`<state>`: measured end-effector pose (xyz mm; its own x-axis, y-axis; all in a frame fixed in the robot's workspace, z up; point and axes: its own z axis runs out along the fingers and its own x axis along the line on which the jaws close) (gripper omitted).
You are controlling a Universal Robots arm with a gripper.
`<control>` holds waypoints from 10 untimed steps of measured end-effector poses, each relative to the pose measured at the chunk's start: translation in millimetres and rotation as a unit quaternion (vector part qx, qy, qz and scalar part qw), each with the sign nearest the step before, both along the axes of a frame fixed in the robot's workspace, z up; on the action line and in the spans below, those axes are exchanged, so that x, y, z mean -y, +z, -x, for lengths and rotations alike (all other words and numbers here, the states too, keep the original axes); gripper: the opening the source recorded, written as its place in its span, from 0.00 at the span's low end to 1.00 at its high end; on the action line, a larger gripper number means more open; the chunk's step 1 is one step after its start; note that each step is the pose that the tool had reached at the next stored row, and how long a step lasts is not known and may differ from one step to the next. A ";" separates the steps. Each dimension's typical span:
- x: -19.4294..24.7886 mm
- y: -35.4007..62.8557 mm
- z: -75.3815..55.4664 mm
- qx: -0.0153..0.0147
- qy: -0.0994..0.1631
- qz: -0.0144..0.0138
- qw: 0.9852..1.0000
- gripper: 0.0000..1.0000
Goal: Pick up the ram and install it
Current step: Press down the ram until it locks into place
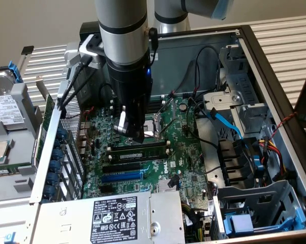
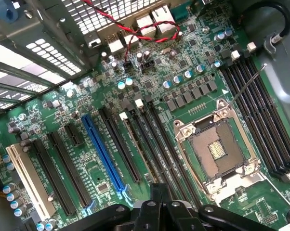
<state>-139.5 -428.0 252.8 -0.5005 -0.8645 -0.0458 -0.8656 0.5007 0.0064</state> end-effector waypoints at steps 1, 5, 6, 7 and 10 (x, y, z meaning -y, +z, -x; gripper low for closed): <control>0.0 0.0 0.0 0.000 -0.007 0.000 1.000 0.12; 0.0 0.0 0.0 0.000 -0.039 0.000 0.999 0.12; 0.0 0.0 0.0 0.000 -0.047 0.000 0.999 0.12; 0.0 -0.1 0.0 0.000 -0.055 0.000 0.998 0.12; 0.0 -0.1 0.0 0.000 -0.079 0.000 0.997 0.12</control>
